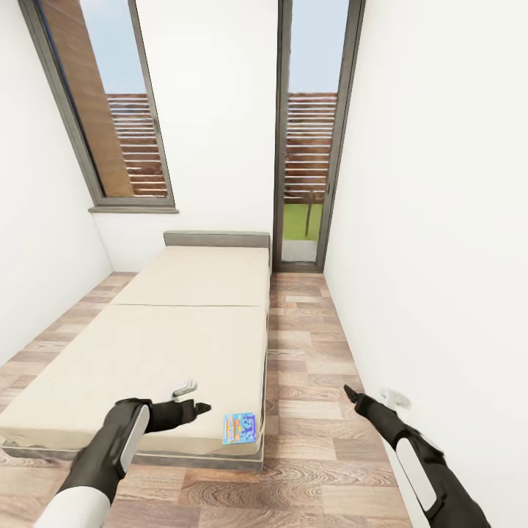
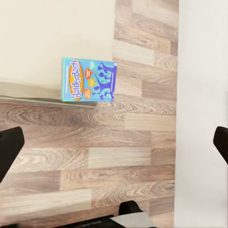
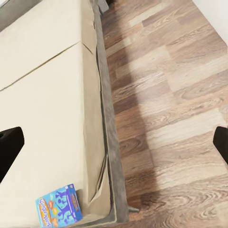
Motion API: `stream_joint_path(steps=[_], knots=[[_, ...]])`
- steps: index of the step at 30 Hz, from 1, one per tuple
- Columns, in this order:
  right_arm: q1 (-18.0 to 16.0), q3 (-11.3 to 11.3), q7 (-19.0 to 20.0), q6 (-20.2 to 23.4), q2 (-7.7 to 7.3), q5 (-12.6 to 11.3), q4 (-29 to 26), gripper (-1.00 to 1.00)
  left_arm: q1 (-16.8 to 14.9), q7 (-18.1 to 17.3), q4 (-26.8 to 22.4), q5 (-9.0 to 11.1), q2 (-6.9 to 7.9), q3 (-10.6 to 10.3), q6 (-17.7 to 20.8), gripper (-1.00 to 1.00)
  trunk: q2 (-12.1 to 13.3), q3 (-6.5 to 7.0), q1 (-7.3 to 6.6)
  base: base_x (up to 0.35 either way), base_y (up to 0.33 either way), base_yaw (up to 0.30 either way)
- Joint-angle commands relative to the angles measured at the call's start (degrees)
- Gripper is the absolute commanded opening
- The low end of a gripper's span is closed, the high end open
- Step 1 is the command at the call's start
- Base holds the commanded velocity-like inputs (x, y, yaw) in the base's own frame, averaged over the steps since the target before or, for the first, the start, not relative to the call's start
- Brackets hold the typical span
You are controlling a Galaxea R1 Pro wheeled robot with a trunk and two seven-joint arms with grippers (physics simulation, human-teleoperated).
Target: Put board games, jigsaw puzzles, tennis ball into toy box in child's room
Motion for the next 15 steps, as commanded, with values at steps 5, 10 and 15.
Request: stream_joint_path(steps=[5,10,15], knots=[[0.01,3.59,2.06,4.2,-0.01,-0.96,-6.13,1.0,-1.02,-1.63,2.68,0.85,0.2,0.46,0.55,1.0,-0.13,-0.13,0.04,0.0,0.0,0.0],[0.04,5.17,2.59,10.01,1.21,-1.41,-9.82,1.0,-1.3,-6.59,3.2,2.64,0.69,0.72,0.73,1.0,-0.13,-0.13,0.04,0.0,0.0,0.0],[-0.06,4.82,2.66,13.9,4.21,-2.4,-10.59,1.0,-1.42,-9.8,3.28,3.3,0.84,0.77,0.98,1.0,-0.13,-0.13,0.04,0.0,0.0,0.0]])
